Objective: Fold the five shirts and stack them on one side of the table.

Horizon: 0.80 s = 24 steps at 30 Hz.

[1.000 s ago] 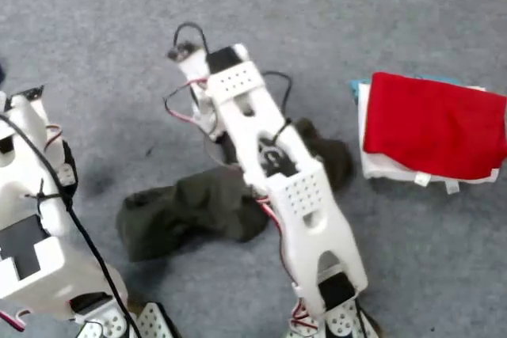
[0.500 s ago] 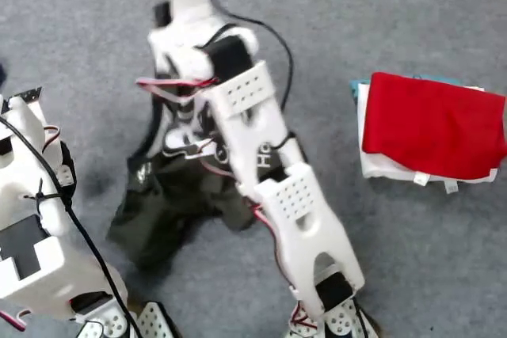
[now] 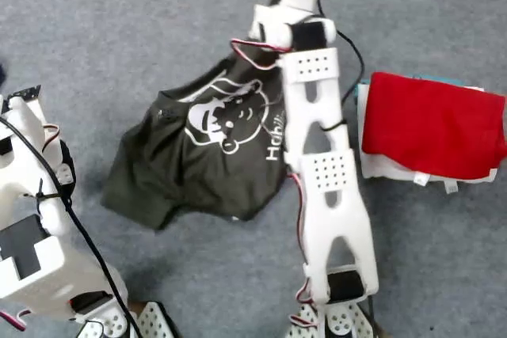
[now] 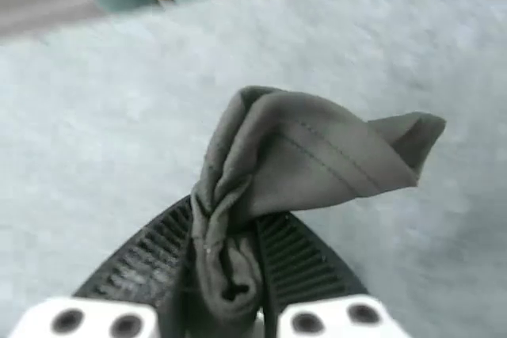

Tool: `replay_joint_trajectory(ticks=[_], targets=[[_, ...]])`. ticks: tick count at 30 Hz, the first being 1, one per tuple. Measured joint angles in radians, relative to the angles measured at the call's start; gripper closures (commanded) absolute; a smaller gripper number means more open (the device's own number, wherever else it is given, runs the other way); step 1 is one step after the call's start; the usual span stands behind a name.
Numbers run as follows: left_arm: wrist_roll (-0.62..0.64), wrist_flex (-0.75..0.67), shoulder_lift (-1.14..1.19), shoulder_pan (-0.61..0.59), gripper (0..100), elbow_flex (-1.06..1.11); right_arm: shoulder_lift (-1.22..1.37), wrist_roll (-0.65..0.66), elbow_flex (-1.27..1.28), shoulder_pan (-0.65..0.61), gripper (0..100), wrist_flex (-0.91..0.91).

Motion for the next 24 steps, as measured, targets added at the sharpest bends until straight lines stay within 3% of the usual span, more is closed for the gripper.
replay_joint_trajectory(ticks=[4, 7, 15, 24], targets=[[0.0, -0.002, 0.0, -0.008, 97, 0.0, 0.018, 0.129, -0.002, 0.032, 70.2, 0.094], [0.0, -0.009, 0.0, -0.034, 97, 0.0, 0.017, 0.227, -0.008, 0.034, 61.2, 0.161], [-0.002, -0.011, 0.0, -0.087, 97, 0.0, -0.098, 0.624, -0.008, -0.074, 64.6, 0.284], [-0.002, 0.061, 0.0, -0.235, 97, -0.032, -0.15, 0.816, -0.009, -0.391, 69.3, 0.316]])
